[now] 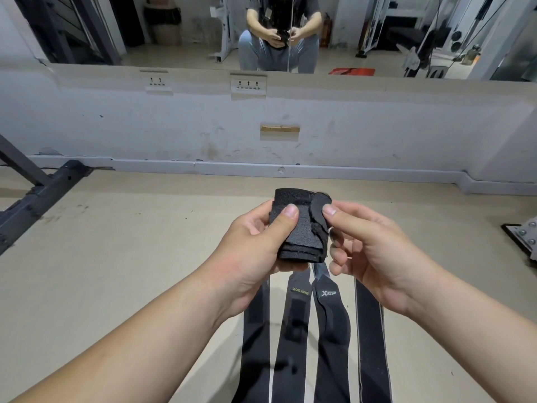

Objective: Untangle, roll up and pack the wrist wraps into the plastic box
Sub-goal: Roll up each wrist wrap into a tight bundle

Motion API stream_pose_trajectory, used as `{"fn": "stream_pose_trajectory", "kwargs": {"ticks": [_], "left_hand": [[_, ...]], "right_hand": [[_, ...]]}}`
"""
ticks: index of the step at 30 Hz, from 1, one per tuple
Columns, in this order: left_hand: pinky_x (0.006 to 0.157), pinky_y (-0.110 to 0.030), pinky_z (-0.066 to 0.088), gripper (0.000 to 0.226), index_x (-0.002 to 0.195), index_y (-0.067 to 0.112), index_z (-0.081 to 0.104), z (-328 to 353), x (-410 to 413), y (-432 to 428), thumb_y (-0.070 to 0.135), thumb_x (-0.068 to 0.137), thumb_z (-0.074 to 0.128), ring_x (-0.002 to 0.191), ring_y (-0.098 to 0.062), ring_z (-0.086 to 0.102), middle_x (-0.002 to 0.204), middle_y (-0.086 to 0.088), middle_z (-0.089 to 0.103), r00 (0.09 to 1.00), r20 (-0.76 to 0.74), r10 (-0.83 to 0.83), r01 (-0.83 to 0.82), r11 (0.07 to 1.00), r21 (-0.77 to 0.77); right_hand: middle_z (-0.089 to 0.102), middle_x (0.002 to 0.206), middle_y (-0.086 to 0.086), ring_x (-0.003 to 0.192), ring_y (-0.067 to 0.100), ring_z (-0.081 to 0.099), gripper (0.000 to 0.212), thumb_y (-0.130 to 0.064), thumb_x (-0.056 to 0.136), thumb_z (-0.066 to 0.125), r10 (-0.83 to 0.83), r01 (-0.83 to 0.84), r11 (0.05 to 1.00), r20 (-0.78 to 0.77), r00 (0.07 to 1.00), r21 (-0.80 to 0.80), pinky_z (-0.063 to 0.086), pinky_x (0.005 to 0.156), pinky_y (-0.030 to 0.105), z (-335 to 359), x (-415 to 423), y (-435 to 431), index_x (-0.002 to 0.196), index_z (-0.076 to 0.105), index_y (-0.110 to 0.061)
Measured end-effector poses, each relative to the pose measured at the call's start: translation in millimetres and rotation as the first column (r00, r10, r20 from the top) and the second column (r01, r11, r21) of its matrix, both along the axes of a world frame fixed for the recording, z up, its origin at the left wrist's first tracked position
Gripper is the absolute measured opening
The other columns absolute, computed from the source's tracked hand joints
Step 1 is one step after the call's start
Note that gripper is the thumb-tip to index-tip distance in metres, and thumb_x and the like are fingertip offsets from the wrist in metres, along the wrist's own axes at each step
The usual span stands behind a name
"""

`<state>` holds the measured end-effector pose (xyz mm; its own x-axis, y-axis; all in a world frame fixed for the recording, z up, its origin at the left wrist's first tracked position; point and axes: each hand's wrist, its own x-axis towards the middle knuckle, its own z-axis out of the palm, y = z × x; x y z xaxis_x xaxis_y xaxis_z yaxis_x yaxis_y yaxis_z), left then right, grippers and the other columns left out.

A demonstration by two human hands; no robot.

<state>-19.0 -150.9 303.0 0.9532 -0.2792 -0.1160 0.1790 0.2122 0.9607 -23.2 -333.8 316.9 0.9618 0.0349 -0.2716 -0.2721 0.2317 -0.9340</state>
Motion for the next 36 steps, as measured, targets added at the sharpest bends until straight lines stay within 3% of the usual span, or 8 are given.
{"fn": "stream_pose_trajectory", "kwargs": {"ticks": [3,6,10,16,23,28,31,36], "left_hand": [[0.074,-0.037,0.062,0.033,0.129,0.017,0.070,0.4,0.1,0.6,0.035,0.110,0.049,0.091,-0.026,0.076,0.112,-0.013,0.078,1.000,-0.025,-0.012,0.012,1.000,0.006],[0.078,-0.040,0.062,0.037,0.132,0.016,0.067,0.3,-2.0,1.1,0.036,0.113,0.042,0.102,-0.035,0.076,0.117,-0.016,0.078,0.999,-0.031,-0.044,0.044,0.999,0.026],[0.100,-0.053,0.059,0.035,0.137,0.020,0.063,-1.5,-3.1,1.6,0.034,0.115,0.040,0.117,-0.037,0.071,0.126,-0.013,0.075,0.995,0.028,-0.092,0.088,0.991,0.097],[0.107,-0.037,0.052,0.035,0.133,0.023,0.068,-1.5,-2.2,2.6,0.037,0.113,0.043,0.123,-0.026,0.070,0.126,-0.005,0.076,0.993,0.054,-0.102,0.095,0.988,0.121],[0.092,-0.025,0.049,0.034,0.127,0.024,0.070,-0.5,-1.7,2.5,0.039,0.112,0.043,0.100,-0.005,0.071,0.116,0.002,0.079,0.992,0.041,-0.116,0.104,0.972,0.212],[0.107,-0.037,0.049,0.033,0.120,0.030,0.072,-3.2,0.1,6.9,0.049,0.108,0.048,0.106,-0.006,0.068,0.116,0.006,0.078,0.994,0.020,-0.107,0.094,0.937,0.337],[0.108,-0.032,0.049,0.037,0.135,0.035,0.066,-2.3,1.8,7.5,0.052,0.103,0.057,0.114,0.003,0.067,0.123,0.018,0.075,0.999,0.019,-0.031,0.023,0.942,0.335],[0.106,-0.049,0.055,0.036,0.118,0.026,0.074,-2.0,3.1,5.9,0.055,0.102,0.059,0.109,-0.019,0.073,0.114,0.002,0.079,0.999,0.004,0.043,-0.042,0.936,0.349]], "right_hand": [[0.052,0.072,0.003,0.049,0.017,0.044,0.045,-0.041,0.078,0.084,0.044,-0.047,0.997,-0.058,0.997,-0.066,0.052,0.049,0.031,-1.6,-1.1,-0.4,0.112,0.075,-0.013],[0.068,0.090,0.011,0.066,0.025,0.062,0.052,-0.050,0.085,0.076,0.187,-0.193,0.980,-0.106,0.977,-0.050,0.061,0.061,0.036,-3.5,-5.1,1.4,0.119,0.076,-0.011],[0.077,0.115,0.017,0.087,0.035,0.077,0.047,-0.049,0.089,0.070,0.262,-0.259,0.965,-0.148,0.954,0.039,0.064,0.068,0.037,-6.2,-9.5,2.1,0.126,0.073,-0.020],[0.072,0.130,0.020,0.111,0.043,0.074,0.050,-0.047,0.097,0.058,0.364,-0.342,0.915,-0.074,0.928,0.212,0.064,0.084,0.039,-7.0,-12.4,4.4,0.141,0.064,-0.023],[0.076,0.112,0.024,0.086,0.043,0.075,0.055,-0.042,0.085,0.071,0.286,-0.280,0.955,-0.065,0.956,0.095,0.066,0.075,0.044,-6.6,-9.4,11.1,0.132,0.066,-0.015],[0.077,0.091,0.016,0.070,0.039,0.074,0.032,-0.028,0.103,0.062,0.174,-0.176,0.983,-0.045,0.984,-0.044,0.063,0.068,0.044,-7.7,-8.4,18.1,0.129,0.061,-0.009],[0.077,0.086,0.008,0.070,0.035,0.075,0.027,-0.022,0.101,0.066,0.076,-0.076,0.996,-0.010,0.997,-0.041,0.058,0.066,0.046,-8.3,-8.1,21.5,0.125,0.055,-0.013],[0.076,0.087,0.012,0.074,0.041,0.074,0.026,-0.019,0.098,0.071,0.039,-0.039,0.999,-0.004,0.999,-0.028,0.062,0.061,0.044,-5.5,-6.0,22.5,0.117,0.053,-0.015]]}}
